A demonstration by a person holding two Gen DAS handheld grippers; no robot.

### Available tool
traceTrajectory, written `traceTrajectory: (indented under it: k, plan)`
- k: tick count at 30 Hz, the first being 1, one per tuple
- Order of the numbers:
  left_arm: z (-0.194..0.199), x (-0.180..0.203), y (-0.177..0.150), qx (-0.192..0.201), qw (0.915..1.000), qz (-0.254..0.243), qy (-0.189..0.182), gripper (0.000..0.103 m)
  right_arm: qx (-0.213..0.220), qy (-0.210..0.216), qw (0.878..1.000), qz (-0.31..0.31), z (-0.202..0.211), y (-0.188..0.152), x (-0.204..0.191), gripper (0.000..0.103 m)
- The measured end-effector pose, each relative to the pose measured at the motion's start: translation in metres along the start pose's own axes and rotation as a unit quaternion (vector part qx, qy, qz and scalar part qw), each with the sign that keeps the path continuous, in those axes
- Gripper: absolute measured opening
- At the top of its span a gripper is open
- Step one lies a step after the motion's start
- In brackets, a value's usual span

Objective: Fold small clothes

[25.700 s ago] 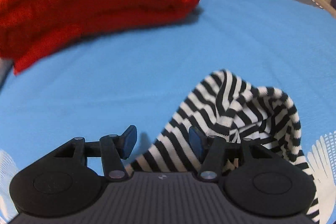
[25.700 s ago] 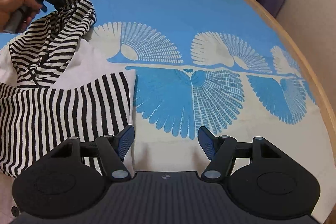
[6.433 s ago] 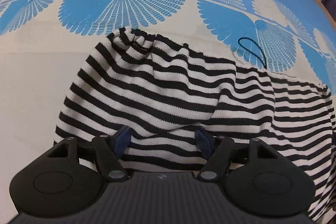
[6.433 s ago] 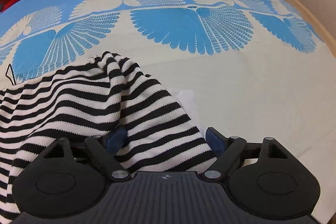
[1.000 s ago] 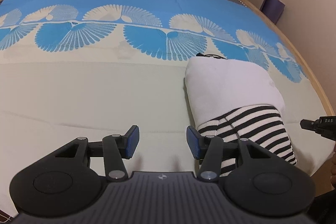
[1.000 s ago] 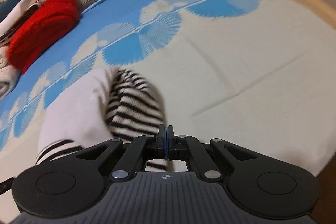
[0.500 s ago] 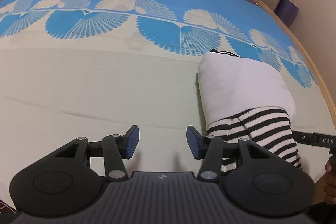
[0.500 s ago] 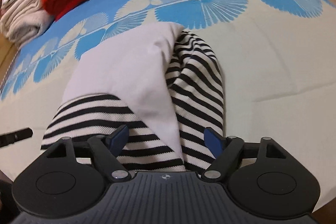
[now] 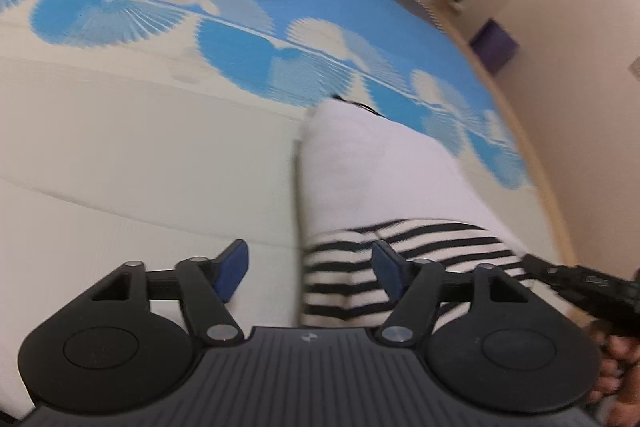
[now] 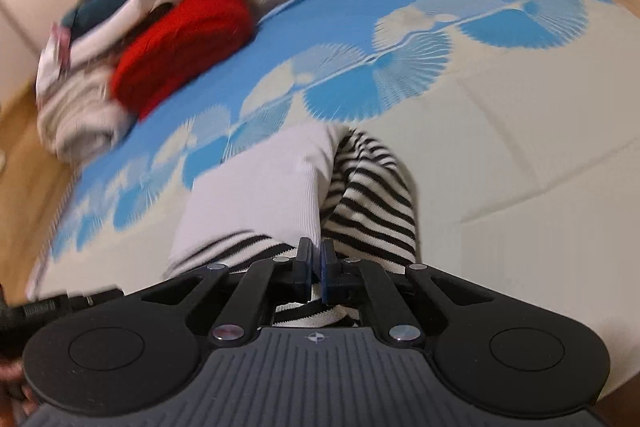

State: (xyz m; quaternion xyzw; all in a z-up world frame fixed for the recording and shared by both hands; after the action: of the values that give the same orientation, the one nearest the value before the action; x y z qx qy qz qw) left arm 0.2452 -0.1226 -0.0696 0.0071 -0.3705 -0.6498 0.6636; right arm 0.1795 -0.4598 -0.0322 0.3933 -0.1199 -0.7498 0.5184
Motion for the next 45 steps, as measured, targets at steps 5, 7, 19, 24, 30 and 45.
traceTrajectory:
  k: [5,7,19,24,30,45]
  plan:
    - [-0.023,0.016,-0.010,-0.046,0.9985,0.003,-0.031,0.080,-0.042,-0.043,0.998,0.016,-0.011,-0.010,0.006,0.003]
    - [-0.036,0.020,-0.017,-0.072,0.9969,0.001,-0.032,0.083,-0.072,-0.064,0.995,0.037,-0.023,-0.017,0.004,0.003]
    - [-0.074,0.031,-0.032,-0.118,0.9903,-0.062,0.040,0.083,-0.142,-0.141,0.975,0.092,-0.073,-0.033,-0.004,0.003]
    - [-0.053,0.022,-0.002,-0.091,0.9956,-0.016,0.011,0.084,-0.092,-0.126,0.985,0.074,-0.058,-0.021,-0.011,0.045]
    - [-0.074,0.004,0.042,-0.065,0.9967,0.047,-0.014,0.090,-0.030,-0.077,0.997,0.011,-0.037,-0.006,-0.009,0.074]
    - [-0.126,0.001,0.047,-0.106,0.9893,0.081,-0.058,0.051,-0.138,-0.126,0.979,0.083,-0.083,-0.028,-0.032,0.012]
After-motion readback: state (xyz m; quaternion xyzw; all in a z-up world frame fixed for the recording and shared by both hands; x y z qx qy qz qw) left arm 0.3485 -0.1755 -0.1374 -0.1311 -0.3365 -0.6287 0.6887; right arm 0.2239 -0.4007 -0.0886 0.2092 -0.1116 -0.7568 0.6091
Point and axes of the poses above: each gripper's, at about its wrist camera, not at the fingertips, and z roughly against the way its jaws point, x to its right, y to its top, the point moved 4 cm from there along -z, roughly the way its jaws point, and after that the axes turned 1 degree about z, right-handed, at the moved point
